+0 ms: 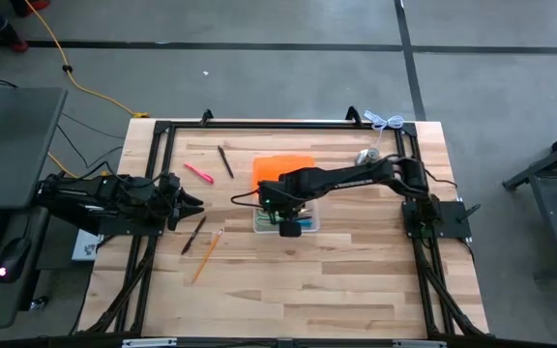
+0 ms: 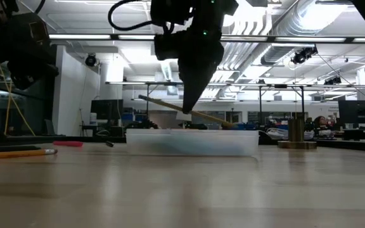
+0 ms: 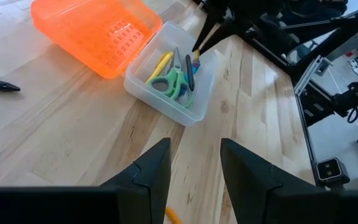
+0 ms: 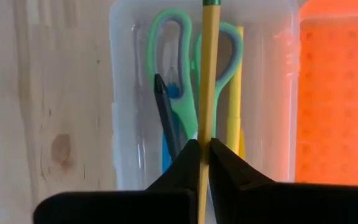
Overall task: Pick & place school supplies into a supply box
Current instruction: Put the yellow pencil into the orange supply box, then put the bottom black pen into the orange supply box
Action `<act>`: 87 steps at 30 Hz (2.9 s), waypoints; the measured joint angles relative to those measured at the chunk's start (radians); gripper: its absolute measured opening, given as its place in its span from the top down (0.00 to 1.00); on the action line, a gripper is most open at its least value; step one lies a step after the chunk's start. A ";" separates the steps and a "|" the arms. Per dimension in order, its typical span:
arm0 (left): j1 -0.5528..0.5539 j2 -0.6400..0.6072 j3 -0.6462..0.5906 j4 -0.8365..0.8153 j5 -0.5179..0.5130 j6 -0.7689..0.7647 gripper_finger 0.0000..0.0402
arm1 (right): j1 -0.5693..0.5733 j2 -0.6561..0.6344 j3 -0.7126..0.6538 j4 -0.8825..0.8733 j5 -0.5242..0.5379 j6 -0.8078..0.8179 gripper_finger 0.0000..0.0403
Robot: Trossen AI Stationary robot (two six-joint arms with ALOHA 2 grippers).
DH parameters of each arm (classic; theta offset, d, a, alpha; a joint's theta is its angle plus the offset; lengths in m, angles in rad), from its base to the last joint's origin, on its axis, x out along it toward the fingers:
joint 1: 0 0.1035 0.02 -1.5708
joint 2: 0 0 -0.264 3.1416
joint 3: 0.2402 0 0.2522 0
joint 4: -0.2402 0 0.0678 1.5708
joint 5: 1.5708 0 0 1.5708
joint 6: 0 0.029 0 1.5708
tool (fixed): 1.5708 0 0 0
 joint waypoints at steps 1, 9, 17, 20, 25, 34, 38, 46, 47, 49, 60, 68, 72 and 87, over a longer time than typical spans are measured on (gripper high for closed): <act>0.000 0.000 0.000 0.001 0.000 0.000 0.58 | -0.002 0.006 0.000 0.001 -0.001 0.000 1.00; 0.000 0.000 0.000 -0.001 0.000 0.000 0.58 | -0.011 0.058 0.000 -0.010 -0.022 0.000 0.99; 0.000 0.000 0.000 -0.003 0.000 0.000 0.58 | -0.011 0.094 0.000 -0.011 -0.025 0.000 0.98; 0.000 0.000 0.000 -0.007 0.000 0.000 0.58 | -0.011 0.095 0.000 -0.008 -0.021 0.000 0.98; 0.000 0.000 0.000 -0.015 0.000 0.000 0.58 | -0.011 0.095 0.000 -0.006 -0.019 0.001 0.98; 0.000 0.000 0.000 -0.030 0.000 0.000 0.58 | -0.011 0.095 0.000 -0.006 -0.020 0.001 0.98; 0.000 0.000 0.000 -0.030 0.000 0.000 0.58 | -0.011 0.095 0.000 -0.006 -0.020 0.001 0.98; 0.000 0.000 0.000 -0.030 0.000 0.000 0.58 | -0.011 0.094 0.000 0.002 -0.020 0.001 0.92; 0.000 0.000 0.000 -0.030 0.000 0.000 0.58 | -0.011 0.094 0.000 0.002 -0.020 0.001 0.90; 0.000 0.000 0.000 -0.029 0.000 0.000 0.58 | -0.011 0.094 0.000 0.002 -0.020 0.001 0.86; 0.000 0.000 0.000 -0.029 0.000 0.000 0.58 | -0.011 0.094 0.000 -0.009 0.001 0.001 0.74; 0.000 0.000 0.002 -0.029 0.000 0.000 0.58 | -0.011 0.094 0.067 -0.100 0.068 0.000 0.76; 0.000 0.000 0.002 -0.029 0.000 0.000 0.58 | -0.011 0.093 0.136 -0.150 0.100 -0.019 0.76; 0.000 0.000 0.002 -0.037 0.012 0.000 0.58 | -0.023 0.088 0.358 -0.319 0.206 -0.051 0.76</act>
